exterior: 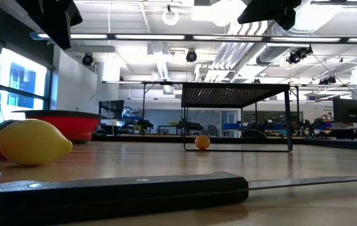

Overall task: Pick & Place Fruit
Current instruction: Put the yellow lemon into the strainer bowl

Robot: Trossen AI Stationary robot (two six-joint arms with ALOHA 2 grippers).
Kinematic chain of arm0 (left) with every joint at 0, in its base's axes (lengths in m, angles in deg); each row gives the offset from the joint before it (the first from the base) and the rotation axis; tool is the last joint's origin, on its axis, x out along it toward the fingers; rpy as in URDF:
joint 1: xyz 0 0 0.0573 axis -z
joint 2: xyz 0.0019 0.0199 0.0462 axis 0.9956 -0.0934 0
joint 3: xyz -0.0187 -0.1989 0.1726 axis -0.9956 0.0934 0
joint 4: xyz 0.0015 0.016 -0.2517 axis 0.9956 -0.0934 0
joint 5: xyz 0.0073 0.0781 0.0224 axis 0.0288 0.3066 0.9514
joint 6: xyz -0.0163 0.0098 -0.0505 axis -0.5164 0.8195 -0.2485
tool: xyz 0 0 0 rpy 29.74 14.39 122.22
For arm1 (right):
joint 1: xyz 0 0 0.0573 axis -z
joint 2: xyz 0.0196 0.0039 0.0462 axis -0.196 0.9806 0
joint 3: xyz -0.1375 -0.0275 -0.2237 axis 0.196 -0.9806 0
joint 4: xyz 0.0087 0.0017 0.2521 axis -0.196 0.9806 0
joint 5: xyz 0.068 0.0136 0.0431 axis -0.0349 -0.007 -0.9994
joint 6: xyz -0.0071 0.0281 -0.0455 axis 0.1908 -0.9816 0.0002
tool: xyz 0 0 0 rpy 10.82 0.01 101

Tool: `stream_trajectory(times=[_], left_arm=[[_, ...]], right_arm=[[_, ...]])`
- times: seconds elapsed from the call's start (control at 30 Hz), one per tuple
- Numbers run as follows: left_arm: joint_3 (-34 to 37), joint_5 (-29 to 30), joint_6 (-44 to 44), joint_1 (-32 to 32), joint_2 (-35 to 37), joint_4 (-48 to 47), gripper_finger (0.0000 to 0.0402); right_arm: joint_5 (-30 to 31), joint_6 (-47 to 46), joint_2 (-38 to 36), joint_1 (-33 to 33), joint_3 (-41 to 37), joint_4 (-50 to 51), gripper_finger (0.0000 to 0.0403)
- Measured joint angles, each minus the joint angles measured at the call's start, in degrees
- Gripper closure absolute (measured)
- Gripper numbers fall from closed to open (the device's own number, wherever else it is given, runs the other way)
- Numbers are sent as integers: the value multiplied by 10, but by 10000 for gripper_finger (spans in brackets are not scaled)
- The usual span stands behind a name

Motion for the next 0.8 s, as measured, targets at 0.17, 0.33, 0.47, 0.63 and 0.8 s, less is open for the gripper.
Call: stream_trajectory(times=[0.17, 0.33, 0.47, 0.63, 0.8], left_arm=[[0, 0, -9, 0, 0, -1, 119], [0, 0, -11, 0, 0, -1, 119], [0, 1, -24, 0, -6, 0, 119], [0, 4, -28, 0, -37, 3, 119], [0, 3, -30, 0, -80, 0, 119]], right_arm=[[0, 0, 0, 0, 0, 0, 400], [0, 0, 0, 0, 0, 0, 400], [-2, -1, 0, 0, 0, 0, 400], [-2, -2, 0, 0, 0, 1, 400], [-2, -2, 0, 0, 0, 1, 400]])
